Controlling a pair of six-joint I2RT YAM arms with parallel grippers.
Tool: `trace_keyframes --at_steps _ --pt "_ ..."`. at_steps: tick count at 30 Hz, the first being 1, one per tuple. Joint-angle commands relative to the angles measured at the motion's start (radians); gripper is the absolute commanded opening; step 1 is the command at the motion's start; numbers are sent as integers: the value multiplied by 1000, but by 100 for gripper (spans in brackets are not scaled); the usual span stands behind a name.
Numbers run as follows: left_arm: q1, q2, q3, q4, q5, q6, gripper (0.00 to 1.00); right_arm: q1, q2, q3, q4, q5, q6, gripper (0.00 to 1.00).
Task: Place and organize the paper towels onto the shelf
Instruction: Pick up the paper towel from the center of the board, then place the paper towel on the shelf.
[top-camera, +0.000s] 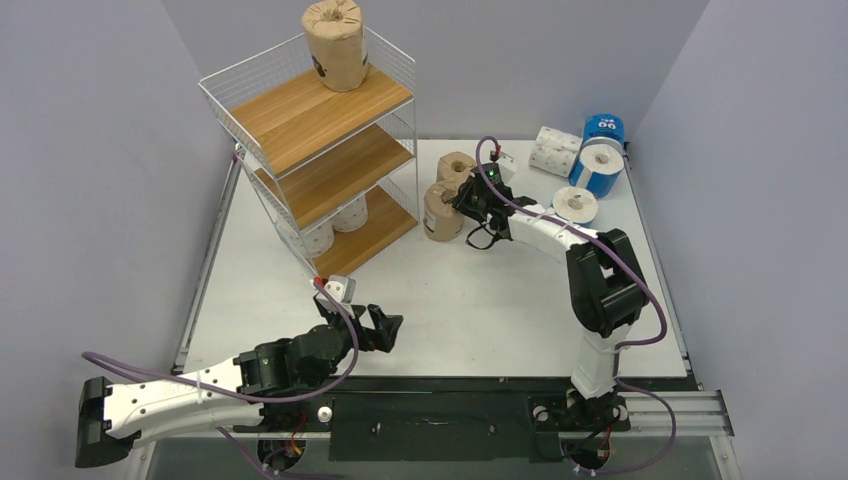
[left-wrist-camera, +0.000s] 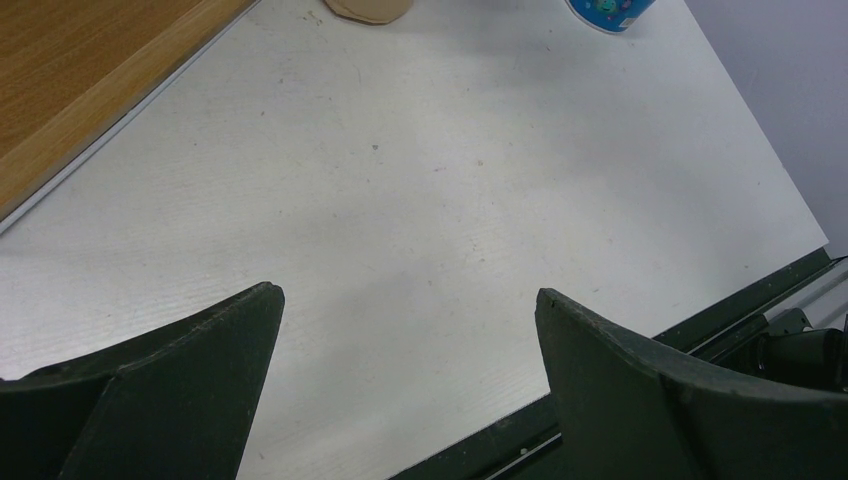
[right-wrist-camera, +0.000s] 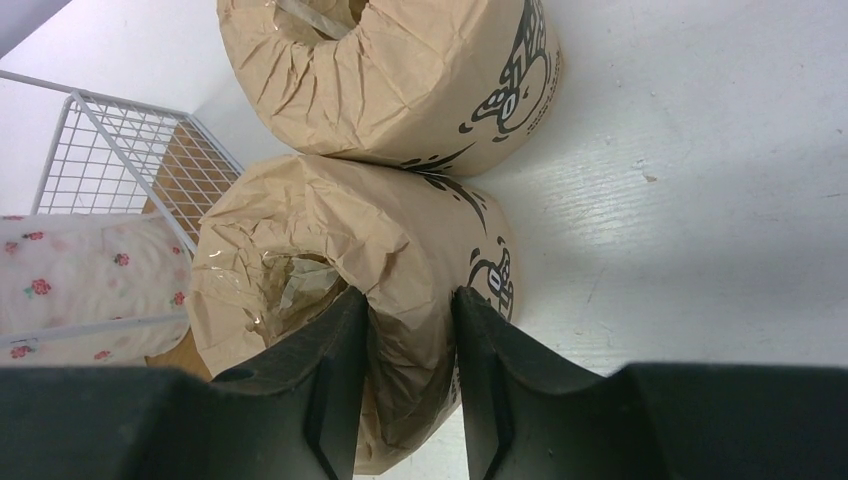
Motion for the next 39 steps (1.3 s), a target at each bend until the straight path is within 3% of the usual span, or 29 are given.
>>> trace_keyframes --at_steps 1,9,15,23,28,39 --pt "-4 -20 37 14 -18 18 97 1 -41 9 -9 -1 -8 23" --pt "-4 -20 112 7 -36 95 97 1 -238 -76 -50 6 -32 18" --pt "-4 -22 168 18 -30 143 97 4 -477 -129 -147 24 -66 17" --pt "-2 12 317 37 -48 260 97 16 -732 -3 -397 32 -137 17" --pt "-4 81 446 74 -50 397 96 36 -789 123 -528 -21 -158 17" --pt "-4 125 646 243 19 808 96 150 -707 359 -535 -79 -113 17"
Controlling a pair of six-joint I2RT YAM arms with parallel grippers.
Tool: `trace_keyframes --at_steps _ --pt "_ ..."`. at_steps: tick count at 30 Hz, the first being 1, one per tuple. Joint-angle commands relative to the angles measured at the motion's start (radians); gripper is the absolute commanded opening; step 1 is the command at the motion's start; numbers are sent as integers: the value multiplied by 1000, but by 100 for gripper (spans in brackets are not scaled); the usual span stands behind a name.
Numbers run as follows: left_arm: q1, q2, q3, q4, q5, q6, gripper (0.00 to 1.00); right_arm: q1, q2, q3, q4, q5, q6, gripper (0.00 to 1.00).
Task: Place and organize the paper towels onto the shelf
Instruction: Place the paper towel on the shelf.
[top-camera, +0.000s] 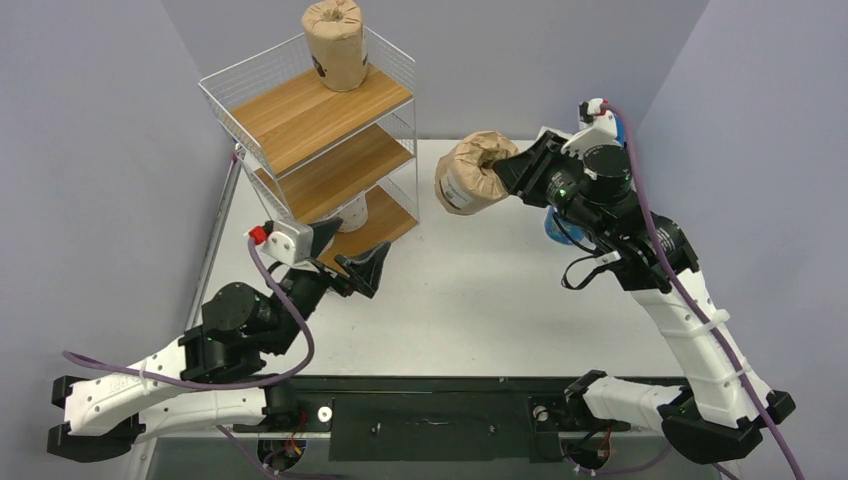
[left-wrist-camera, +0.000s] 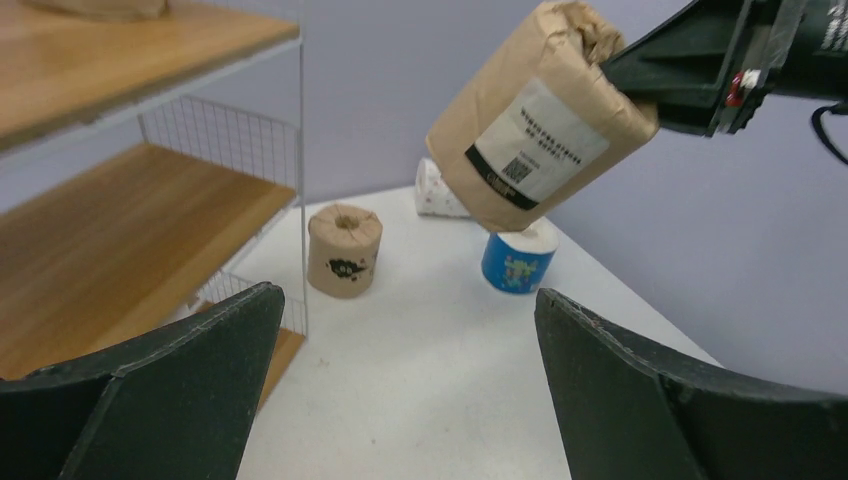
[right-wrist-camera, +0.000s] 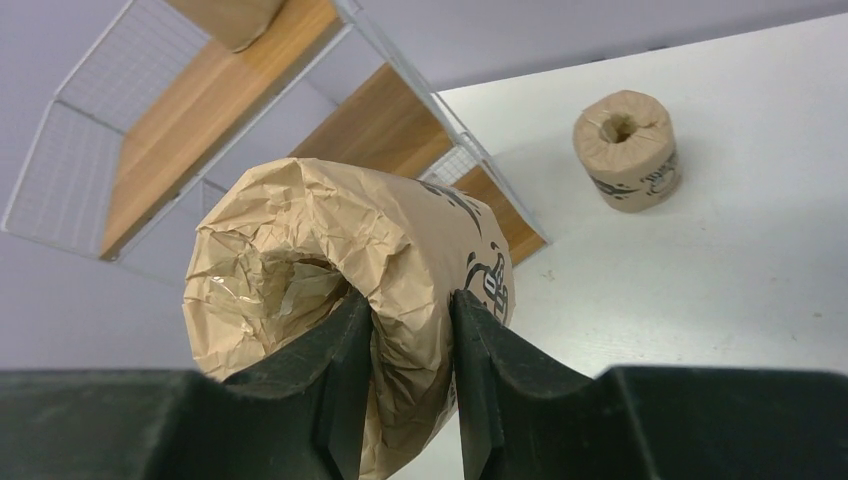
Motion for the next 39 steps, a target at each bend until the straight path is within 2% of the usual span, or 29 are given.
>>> trace_keyframes --at_steps 1,10,17,22,27,29,39 --pt "-4 25 117 112 60 248 96 50 75 132 47 -49 23 17" --pt "-2 77 170 189 67 575 96 110 280 361 86 -100 78 17" --pt "4 157 230 215 63 683 96 139 424 534 122 -113 126 18" --pt "82 200 236 236 92 638 96 160 479 596 151 -113 152 18" --pt "250 237 279 189 195 459 96 166 504 602 198 -113 183 18" --pt "286 252 296 173 216 420 96 171 516 616 208 -112 193 18" --pt "388 318 333 141 265 370 96 183 589 687 211 -124 213 18"
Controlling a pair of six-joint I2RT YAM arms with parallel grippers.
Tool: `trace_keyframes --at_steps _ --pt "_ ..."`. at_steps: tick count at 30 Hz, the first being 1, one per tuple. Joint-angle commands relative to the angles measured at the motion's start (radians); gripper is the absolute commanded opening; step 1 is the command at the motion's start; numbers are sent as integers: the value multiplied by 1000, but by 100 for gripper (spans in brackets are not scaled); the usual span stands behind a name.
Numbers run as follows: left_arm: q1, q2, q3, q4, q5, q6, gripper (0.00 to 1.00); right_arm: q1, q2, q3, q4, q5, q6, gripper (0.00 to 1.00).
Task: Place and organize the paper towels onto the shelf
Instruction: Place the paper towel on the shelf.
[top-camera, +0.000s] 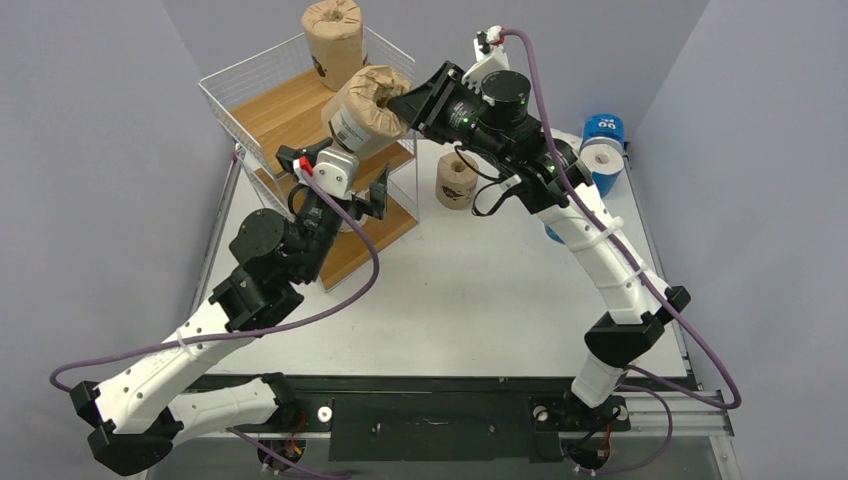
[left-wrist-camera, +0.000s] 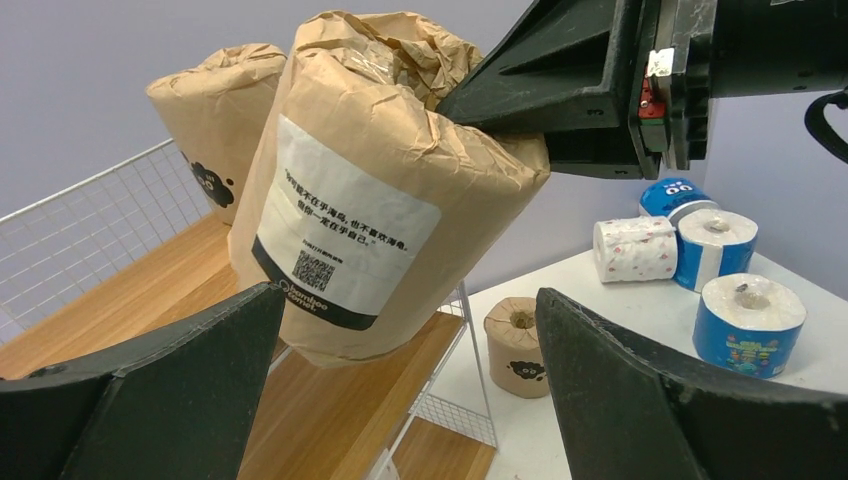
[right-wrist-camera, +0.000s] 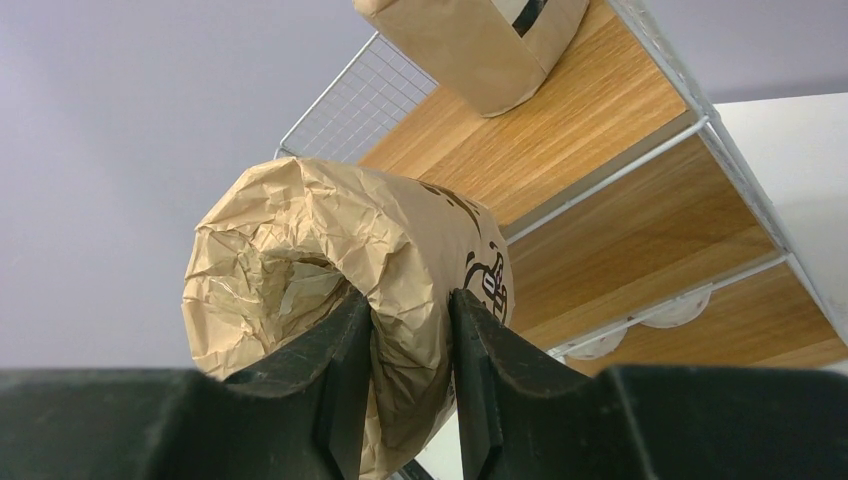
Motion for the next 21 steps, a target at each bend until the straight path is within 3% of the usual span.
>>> trace_keyframes --at_steps 1,13,21 --pt "63 18 45 -3 69 -67 96 9 20 72 92 -23 31 18" --pt "166 63 60 20 97 -130 96 23 106 138 121 -48 63 19" --pt "199 77 46 47 62 -158 96 29 120 142 127 -61 61 24"
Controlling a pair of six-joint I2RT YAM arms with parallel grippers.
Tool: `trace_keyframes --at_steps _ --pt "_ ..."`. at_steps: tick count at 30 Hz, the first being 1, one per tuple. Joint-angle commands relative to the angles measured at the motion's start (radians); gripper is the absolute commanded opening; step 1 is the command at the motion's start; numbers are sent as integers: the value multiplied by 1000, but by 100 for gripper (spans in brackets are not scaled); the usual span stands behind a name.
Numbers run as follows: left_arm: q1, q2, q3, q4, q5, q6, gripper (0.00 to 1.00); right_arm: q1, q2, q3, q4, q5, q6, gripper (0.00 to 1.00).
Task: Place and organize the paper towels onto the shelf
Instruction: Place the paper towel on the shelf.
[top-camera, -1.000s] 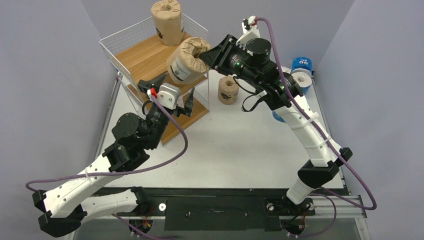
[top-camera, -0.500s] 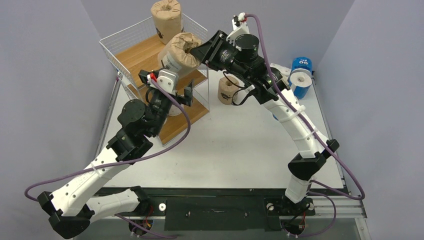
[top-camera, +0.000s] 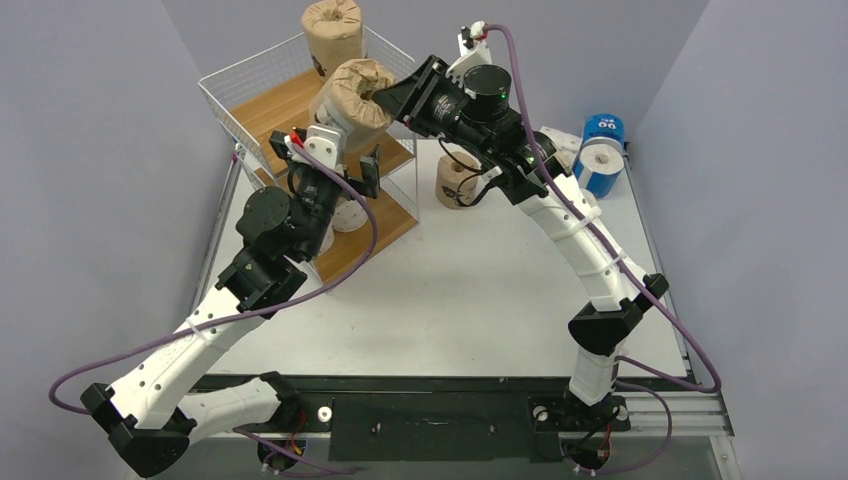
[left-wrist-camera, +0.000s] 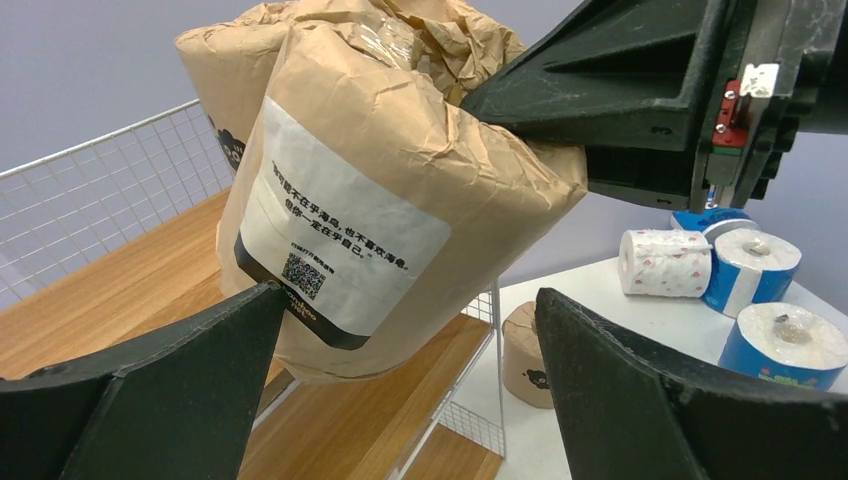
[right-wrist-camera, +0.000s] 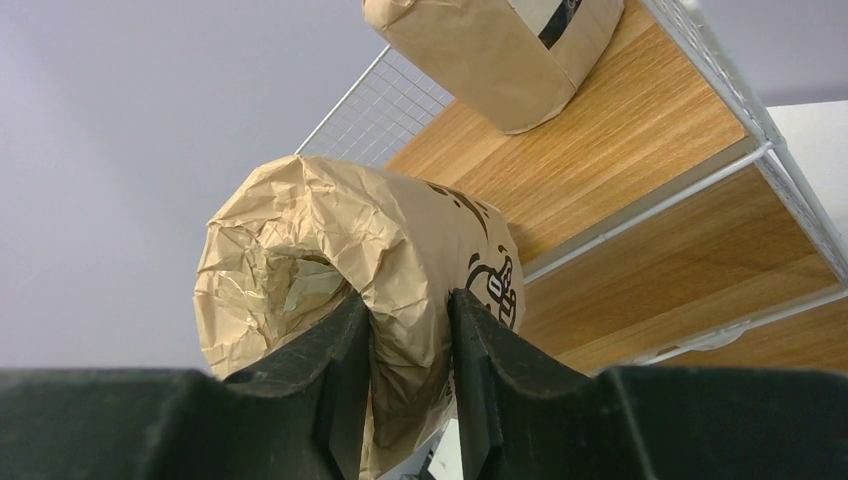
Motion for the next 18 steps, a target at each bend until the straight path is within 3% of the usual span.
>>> trace_keyframes --at_steps 1,18 --pt "23 9 26 54 -17 -39 96 21 4 41 92 -48 28 26" --pt "62 3 20 96 -83 -52 96 23 7 12 135 -99 51 52"
